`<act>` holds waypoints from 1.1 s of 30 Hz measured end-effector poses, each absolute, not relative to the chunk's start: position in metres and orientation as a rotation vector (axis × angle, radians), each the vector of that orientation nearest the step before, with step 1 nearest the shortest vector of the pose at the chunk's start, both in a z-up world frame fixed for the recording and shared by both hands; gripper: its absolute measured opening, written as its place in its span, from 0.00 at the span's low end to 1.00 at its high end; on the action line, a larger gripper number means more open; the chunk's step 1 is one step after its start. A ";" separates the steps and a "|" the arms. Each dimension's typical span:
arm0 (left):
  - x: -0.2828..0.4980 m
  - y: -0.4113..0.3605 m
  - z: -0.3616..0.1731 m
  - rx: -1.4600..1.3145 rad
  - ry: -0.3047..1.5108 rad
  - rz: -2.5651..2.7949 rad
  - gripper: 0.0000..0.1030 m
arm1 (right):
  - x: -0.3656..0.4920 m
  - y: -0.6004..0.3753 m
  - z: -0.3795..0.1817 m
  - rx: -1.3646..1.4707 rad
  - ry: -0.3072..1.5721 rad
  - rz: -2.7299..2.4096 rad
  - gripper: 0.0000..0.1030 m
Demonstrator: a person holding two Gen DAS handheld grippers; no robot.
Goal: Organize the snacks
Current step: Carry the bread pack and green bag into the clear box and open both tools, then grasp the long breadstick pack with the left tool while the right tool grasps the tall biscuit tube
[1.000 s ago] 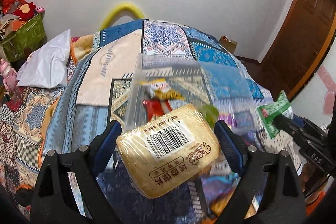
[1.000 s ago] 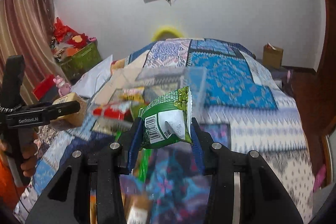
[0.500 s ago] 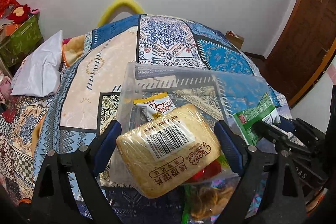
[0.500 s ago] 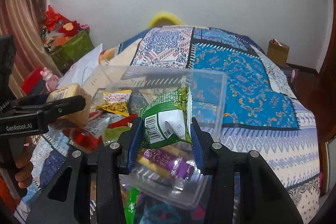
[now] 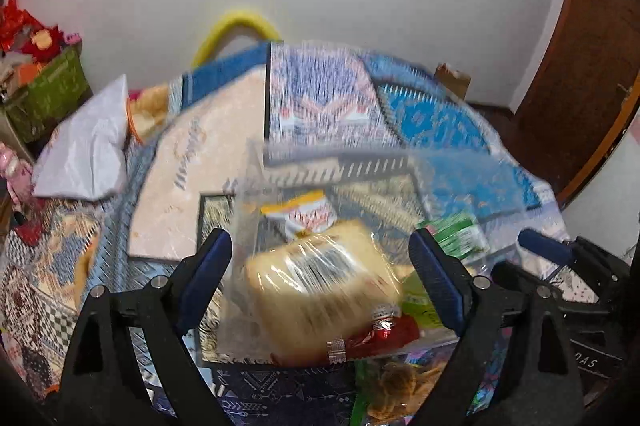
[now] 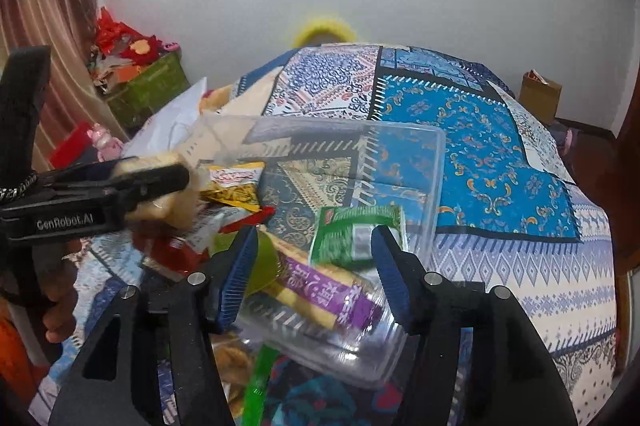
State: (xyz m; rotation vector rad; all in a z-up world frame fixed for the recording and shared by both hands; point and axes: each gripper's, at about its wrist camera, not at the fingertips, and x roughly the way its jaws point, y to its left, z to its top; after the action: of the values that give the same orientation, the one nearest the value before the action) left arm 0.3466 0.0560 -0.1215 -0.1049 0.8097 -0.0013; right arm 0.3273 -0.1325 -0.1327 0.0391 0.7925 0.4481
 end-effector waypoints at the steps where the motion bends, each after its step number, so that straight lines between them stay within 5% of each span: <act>1: 0.343 0.055 -0.115 -0.098 0.794 0.000 0.89 | 0.324 -0.133 -0.130 0.042 0.791 0.452 0.54; 16: 0.239 0.046 -0.100 -0.037 0.855 -0.058 0.89 | 0.222 -0.142 -0.111 -0.057 0.779 0.471 0.60; 33: 0.150 0.010 -0.146 -0.054 0.981 -0.154 0.89 | 0.152 -0.163 -0.178 -0.034 0.941 0.427 0.60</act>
State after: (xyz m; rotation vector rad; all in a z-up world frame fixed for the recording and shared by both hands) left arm 0.1502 0.0095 -0.1455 -0.0537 0.9813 -0.1544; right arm 0.1521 -0.1628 -0.1778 -0.0345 0.9411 0.4270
